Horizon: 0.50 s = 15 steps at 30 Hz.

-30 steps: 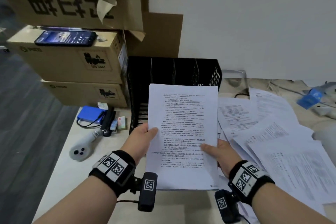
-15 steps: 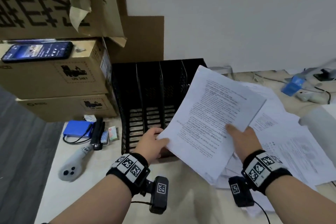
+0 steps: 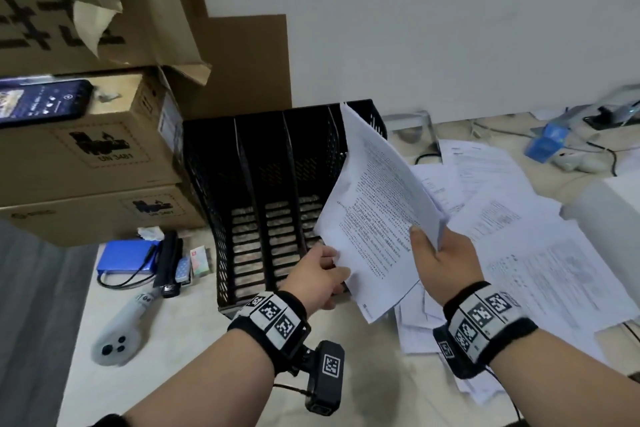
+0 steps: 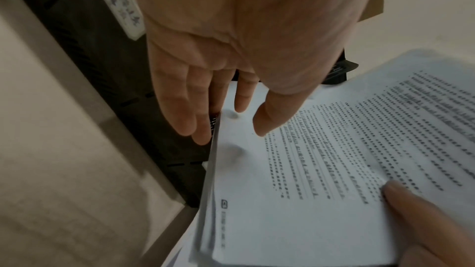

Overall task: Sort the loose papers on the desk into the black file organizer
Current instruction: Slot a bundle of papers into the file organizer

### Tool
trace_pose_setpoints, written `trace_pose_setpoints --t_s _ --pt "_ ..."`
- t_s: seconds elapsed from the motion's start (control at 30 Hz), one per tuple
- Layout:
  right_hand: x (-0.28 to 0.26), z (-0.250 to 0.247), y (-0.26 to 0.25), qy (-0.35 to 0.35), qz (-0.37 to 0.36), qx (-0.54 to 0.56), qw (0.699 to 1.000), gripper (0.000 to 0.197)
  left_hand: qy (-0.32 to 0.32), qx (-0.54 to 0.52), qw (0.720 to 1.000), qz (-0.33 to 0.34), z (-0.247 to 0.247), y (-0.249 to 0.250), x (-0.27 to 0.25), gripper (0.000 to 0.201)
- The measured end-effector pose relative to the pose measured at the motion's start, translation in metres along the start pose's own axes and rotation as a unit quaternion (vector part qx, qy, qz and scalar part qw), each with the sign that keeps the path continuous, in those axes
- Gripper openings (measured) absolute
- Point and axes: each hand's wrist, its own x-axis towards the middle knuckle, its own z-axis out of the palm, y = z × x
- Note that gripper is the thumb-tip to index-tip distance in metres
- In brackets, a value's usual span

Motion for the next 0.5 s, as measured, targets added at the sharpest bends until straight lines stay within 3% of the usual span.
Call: trace_pose_setpoints --t_s 0.1,0.5 --pt "-0.003 -0.004 -0.008 -0.003 -0.027 -0.015 1.0 0.048 -0.006 -0.003 1.0 -0.009 -0.002 0.0 0.003 0.026" --pt "-0.006 -0.002 -0.017 -0.028 -0.032 0.009 0.999 0.049 -0.029 -0.042 0.996 -0.066 -0.008 0.006 0.008 0.028"
